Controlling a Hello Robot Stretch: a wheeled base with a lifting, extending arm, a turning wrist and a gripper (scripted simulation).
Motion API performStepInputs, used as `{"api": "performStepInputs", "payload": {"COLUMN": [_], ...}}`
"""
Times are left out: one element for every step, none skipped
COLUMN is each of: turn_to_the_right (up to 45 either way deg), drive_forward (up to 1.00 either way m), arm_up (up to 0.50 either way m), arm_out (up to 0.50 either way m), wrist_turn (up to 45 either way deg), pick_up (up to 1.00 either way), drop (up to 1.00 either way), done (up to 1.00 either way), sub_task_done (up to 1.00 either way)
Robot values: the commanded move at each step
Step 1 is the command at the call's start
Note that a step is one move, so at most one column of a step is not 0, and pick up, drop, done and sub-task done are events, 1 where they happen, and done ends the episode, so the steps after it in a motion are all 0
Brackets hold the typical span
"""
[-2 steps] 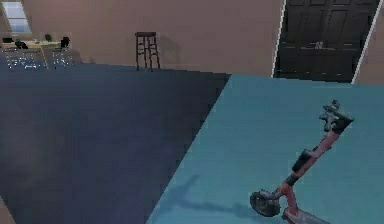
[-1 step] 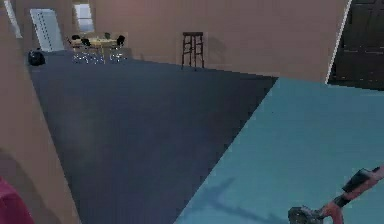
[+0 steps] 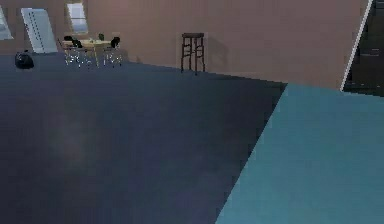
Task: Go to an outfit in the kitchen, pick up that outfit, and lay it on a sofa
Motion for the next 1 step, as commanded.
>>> {"api": "performStepInputs", "payload": {"turn_to_the_right": [27.0], "drive_forward": [0.0], "arm_up": [0.0], "arm_out": [0.0], "wrist_turn": [0.0], "pick_up": [0.0], "drop": [0.0], "done": [0.0], "sub_task_done": [0.0]}}
